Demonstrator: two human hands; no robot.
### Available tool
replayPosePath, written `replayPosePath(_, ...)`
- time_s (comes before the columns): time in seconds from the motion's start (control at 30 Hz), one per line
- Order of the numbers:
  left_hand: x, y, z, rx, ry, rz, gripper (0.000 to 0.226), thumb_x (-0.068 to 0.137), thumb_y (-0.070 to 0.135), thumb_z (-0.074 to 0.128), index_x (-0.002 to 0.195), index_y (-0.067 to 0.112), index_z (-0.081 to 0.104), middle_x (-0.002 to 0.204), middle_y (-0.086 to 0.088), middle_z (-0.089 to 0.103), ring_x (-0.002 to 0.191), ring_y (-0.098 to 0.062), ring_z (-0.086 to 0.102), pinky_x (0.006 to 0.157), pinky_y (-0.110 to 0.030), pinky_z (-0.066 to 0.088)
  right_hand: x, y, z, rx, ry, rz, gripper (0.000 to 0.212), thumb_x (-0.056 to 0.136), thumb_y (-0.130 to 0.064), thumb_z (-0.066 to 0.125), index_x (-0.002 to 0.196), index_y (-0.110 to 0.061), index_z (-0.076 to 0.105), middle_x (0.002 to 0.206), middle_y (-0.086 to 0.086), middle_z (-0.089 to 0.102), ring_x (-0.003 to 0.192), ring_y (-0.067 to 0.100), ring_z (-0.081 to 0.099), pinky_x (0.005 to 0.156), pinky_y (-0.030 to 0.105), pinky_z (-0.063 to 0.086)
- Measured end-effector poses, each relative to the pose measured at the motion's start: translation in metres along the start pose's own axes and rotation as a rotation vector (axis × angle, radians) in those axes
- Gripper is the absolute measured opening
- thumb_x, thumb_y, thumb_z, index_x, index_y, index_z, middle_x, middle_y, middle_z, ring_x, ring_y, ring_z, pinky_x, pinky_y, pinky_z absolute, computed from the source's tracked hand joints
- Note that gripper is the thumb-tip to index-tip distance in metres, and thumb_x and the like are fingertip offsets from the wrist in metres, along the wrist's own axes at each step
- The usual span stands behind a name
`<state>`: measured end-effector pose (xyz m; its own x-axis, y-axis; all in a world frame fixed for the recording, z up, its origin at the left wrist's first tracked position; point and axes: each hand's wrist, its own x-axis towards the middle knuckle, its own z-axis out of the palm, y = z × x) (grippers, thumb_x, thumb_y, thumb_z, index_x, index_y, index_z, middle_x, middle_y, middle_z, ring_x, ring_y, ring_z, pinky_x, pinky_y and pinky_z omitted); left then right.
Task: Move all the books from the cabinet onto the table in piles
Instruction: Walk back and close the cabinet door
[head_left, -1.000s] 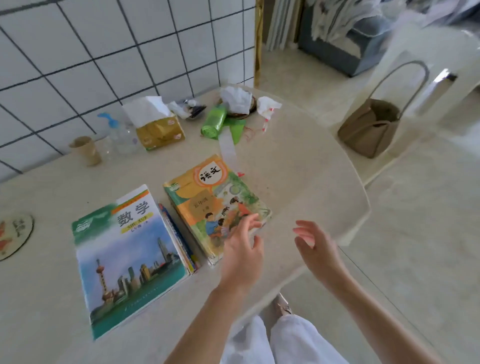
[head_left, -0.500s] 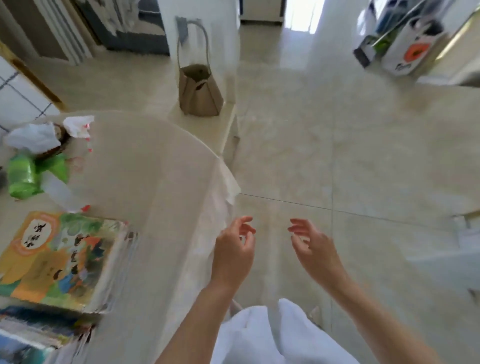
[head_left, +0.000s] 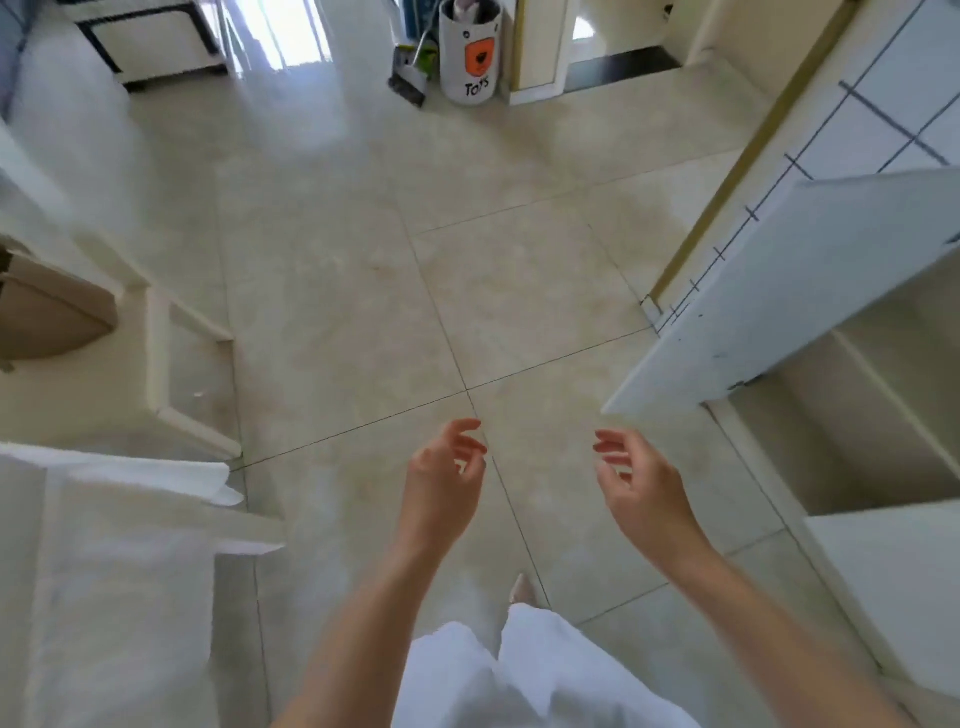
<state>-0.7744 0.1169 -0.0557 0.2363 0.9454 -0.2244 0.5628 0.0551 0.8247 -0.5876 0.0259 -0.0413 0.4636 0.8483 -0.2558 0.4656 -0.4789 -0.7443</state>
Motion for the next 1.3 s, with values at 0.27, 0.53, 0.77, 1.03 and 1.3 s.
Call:
replayPosePath(0.27,0.064,0.084,0.106,0.031,-0.232,0.101,0.031,0.087,0.003,0.054,0.109,0.022,0.064,0.087,0.006,0.071,0.081,-0.004,0.064,0.069,-0.006,0.045,0.031,0.055,-0.091,0.133,0.193,0.179,0.026,0.093,-0.007,0.053,0.117,-0.016,0.058,0.108,-0.003,0.062,0.103,0.012,0.057,0.090,0.025,0.045)
replayPosePath(0.53,0.157,0.184,0.197,0.037,-0.478,0.250,0.026,0.083,0.010,0.055,0.094,0.033,0.062,0.088,-0.006,0.072,0.086,-0.024,0.068,0.081,-0.041,0.055,0.079,0.087,-0.151,0.216,0.372,0.326,0.027,0.093,-0.010,0.052,0.119,-0.015,0.059,0.108,-0.002,0.064,0.103,0.013,0.058,0.092,0.029,0.048)
replayPosePath(0.77,0.263,0.289,0.259,0.092,-0.554,0.421,0.019,0.089,0.002,0.054,0.099,0.013,0.067,0.083,-0.005,0.070,0.076,-0.022,0.068,0.065,-0.020,0.050,0.168,0.086,-0.198,0.302,0.475,0.424,0.022,0.094,-0.017,0.053,0.115,-0.018,0.060,0.104,-0.007,0.064,0.098,0.009,0.060,0.075,0.007,0.040)
replayPosePath(1.03,0.351,0.370,0.326,0.168,-0.785,0.577,0.009,0.087,0.023,0.067,0.093,0.017,0.067,0.085,-0.002,0.071,0.071,-0.022,0.071,0.069,-0.040,0.054,0.277,0.062,-0.236,0.582,0.367,0.553,0.049,0.089,-0.044,0.059,0.130,-0.020,0.048,0.115,-0.006,0.061,0.106,0.012,0.058,0.085,0.024,0.048)
replayPosePath(1.3,0.359,0.421,0.378,0.597,-1.170,0.634,0.027,0.089,0.040,0.061,0.112,0.026,0.063,0.096,0.002,0.072,0.063,-0.022,0.071,0.066,-0.039,0.062,0.324,0.052,-0.259,0.830,0.360,0.688,0.073,0.083,-0.055,0.063,0.139,-0.019,0.033,0.115,-0.001,0.059,0.103,0.018,0.063,0.085,0.037,0.057)
